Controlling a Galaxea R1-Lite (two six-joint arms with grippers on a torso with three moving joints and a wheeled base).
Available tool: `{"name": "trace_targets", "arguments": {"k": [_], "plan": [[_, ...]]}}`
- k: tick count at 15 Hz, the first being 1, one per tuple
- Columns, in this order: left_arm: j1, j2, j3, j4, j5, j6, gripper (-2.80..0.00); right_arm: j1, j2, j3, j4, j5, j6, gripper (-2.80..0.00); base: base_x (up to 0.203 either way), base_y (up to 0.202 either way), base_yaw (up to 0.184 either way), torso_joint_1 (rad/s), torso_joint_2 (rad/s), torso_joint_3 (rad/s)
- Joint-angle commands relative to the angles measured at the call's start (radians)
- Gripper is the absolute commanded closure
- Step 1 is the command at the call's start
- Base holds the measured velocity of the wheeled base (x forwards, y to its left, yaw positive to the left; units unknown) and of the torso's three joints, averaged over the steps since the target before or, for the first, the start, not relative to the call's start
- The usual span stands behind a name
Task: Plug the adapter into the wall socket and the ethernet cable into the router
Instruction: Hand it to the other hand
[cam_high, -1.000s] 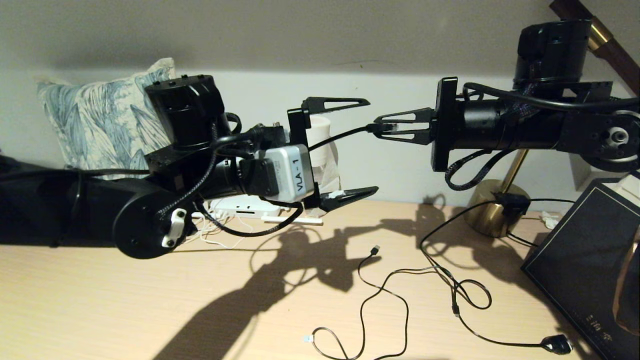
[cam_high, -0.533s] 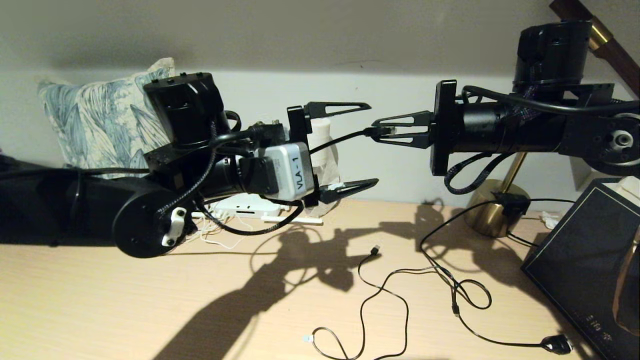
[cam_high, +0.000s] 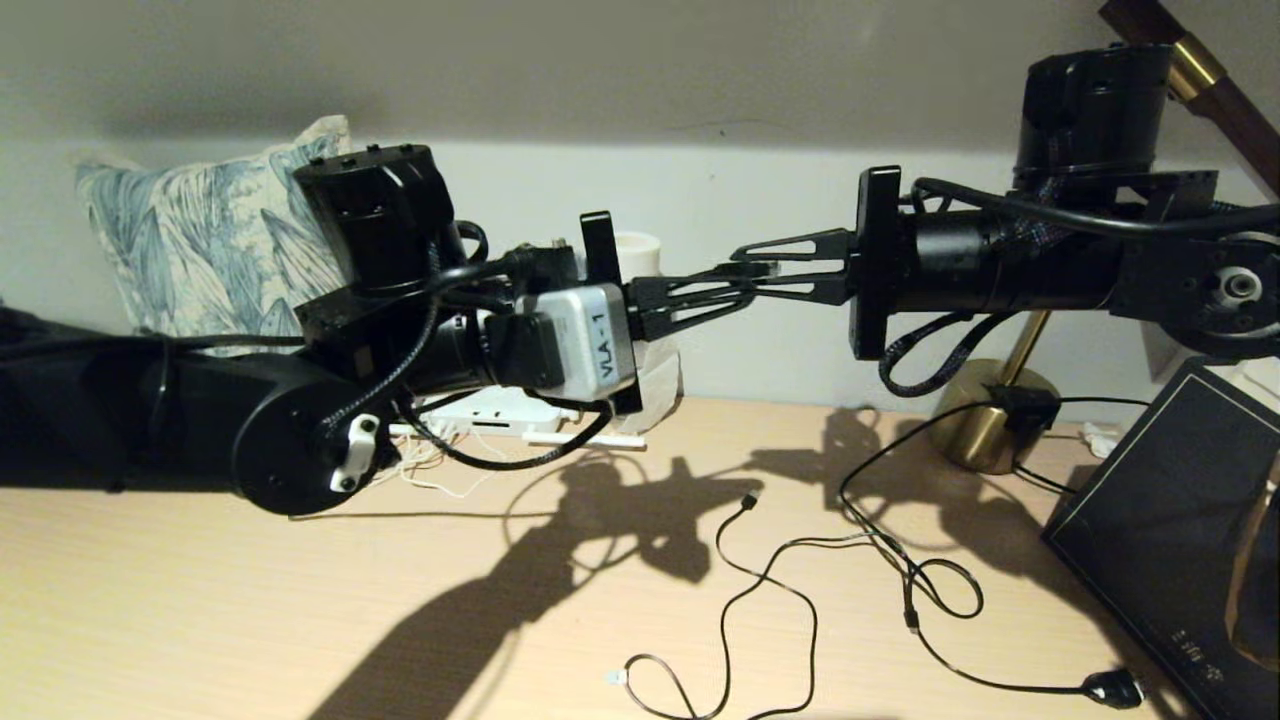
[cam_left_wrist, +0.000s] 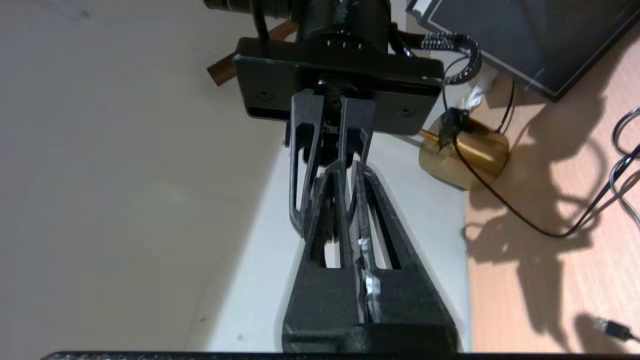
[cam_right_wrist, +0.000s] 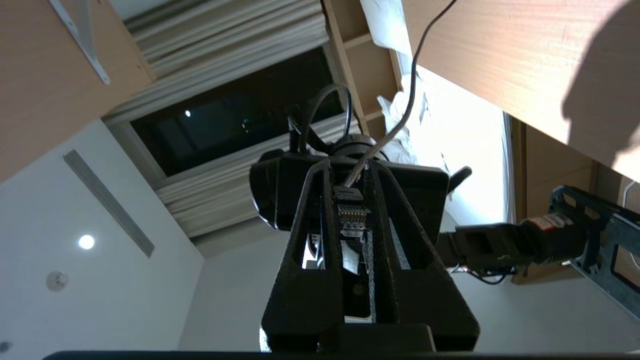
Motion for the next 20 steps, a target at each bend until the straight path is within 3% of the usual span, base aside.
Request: {"name": "trace_targets", "arguments": {"k": [1,8,9,20], "plan": [[0.0,0.002,-0.001,-0.004,-0.005,0.007,0.0,0.004,-0.002,0.004,-0.001,0.005,0.009,0.0,0.0,0.0,0.0,0.0,0.0,0.0],[0.003,-0.002,-0.003,-0.006,-0.003,0.007,0.0,0.003,-0.005,0.011,-0.003,0.004,0.009,0.0,0.0,0.0,0.0,0.0,0.0,0.0],[0.006,-0.002,-0.004,-0.006,-0.002,0.007,-2.8,0.003,-0.008,0.013,-0.003,0.004,0.009,0.0,0.0,0.0,0.0,0.0,0.0,0.0],[0.009,-0.002,-0.006,-0.006,-0.002,0.007,-2.8,0.003,-0.032,0.042,-0.003,0.004,-0.008,0.0,0.0,0.0,0.0,0.0,0.0,0.0]]}}
